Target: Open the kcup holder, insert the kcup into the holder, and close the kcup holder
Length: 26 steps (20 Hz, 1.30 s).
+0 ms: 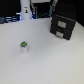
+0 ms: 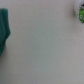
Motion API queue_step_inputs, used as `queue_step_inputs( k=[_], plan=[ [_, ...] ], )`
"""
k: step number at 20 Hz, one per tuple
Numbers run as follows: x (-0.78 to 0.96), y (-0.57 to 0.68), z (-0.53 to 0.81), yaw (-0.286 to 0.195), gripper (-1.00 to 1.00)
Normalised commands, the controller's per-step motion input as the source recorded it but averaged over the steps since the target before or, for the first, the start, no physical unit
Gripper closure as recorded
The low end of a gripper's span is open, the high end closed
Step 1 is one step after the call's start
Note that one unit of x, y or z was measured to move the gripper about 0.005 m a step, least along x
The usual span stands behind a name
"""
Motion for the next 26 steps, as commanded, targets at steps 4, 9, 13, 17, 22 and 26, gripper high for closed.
queue_step_inputs(
  k=[4, 9, 13, 17, 22, 26],
  plan=[
    [-0.23, 0.55, 0.18, -0.175, -1.00],
    [-0.22, 0.66, 0.21, -0.190, -1.00],
    [-0.20, 0.68, 0.12, -0.194, -1.00],
    [-0.21, 0.69, 0.01, -0.197, -1.00],
    [-0.25, 0.70, -0.01, -0.186, -1.00],
    [-0.27, 0.69, -0.10, -0.184, -1.00]
  ],
)
